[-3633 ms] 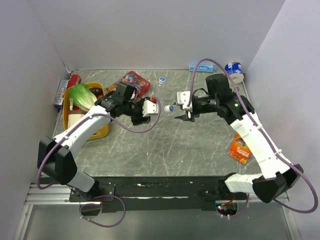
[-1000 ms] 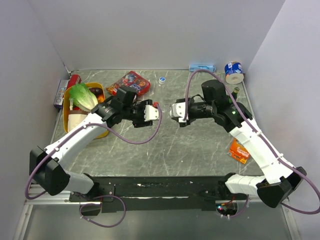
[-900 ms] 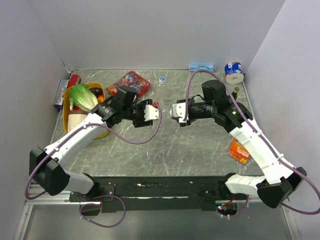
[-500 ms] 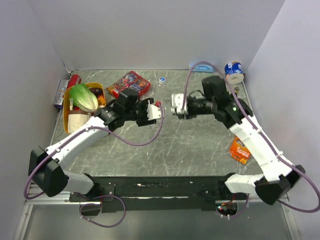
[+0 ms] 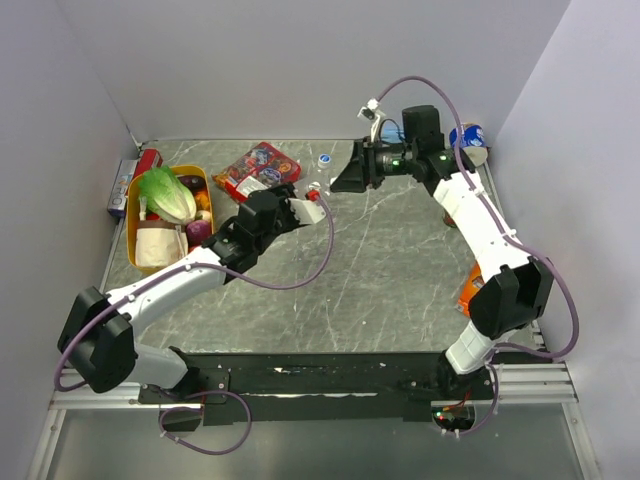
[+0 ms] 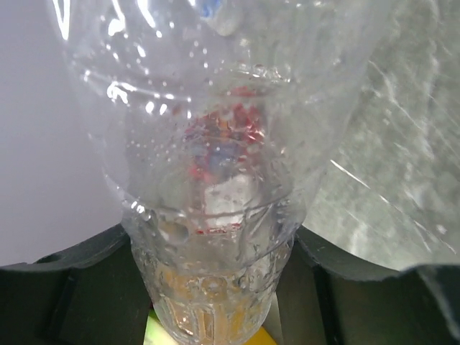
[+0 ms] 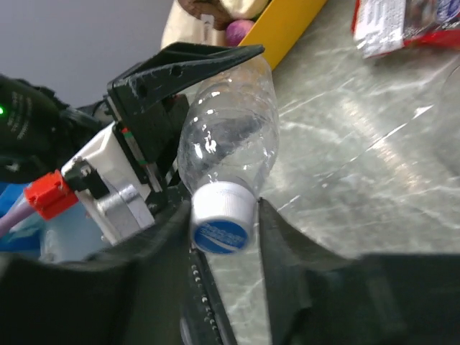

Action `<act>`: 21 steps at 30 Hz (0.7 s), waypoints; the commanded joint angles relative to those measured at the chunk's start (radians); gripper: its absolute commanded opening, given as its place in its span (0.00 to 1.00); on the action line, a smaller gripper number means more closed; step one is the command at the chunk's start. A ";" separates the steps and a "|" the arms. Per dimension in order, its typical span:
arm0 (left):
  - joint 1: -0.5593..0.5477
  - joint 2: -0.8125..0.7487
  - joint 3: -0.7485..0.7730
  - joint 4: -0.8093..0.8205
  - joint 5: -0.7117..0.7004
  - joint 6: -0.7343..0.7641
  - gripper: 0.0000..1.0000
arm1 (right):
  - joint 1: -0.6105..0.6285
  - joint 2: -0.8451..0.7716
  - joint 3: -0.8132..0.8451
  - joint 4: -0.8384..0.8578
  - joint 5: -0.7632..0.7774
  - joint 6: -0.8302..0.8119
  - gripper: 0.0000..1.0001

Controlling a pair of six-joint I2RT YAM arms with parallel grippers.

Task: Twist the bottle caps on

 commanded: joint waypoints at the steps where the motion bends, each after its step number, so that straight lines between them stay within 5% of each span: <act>1: -0.004 -0.041 0.069 -0.196 0.165 -0.041 0.01 | -0.082 -0.062 0.149 -0.032 -0.081 -0.108 0.57; 2: -0.005 -0.047 0.069 -0.236 0.201 -0.051 0.01 | -0.085 -0.080 0.160 -0.086 -0.076 -0.365 0.60; 5: -0.004 -0.055 0.091 -0.383 0.319 -0.094 0.01 | -0.084 -0.209 0.070 -0.201 -0.110 -0.771 0.63; 10: 0.029 -0.055 0.110 -0.440 0.430 -0.085 0.01 | 0.020 -0.407 -0.155 -0.306 0.012 -1.214 0.65; 14: 0.047 -0.043 0.121 -0.437 0.468 -0.058 0.01 | 0.123 -0.502 -0.308 -0.163 0.121 -1.303 0.66; 21: 0.056 -0.054 0.118 -0.405 0.519 -0.035 0.01 | 0.184 -0.433 -0.268 -0.180 0.189 -1.351 0.65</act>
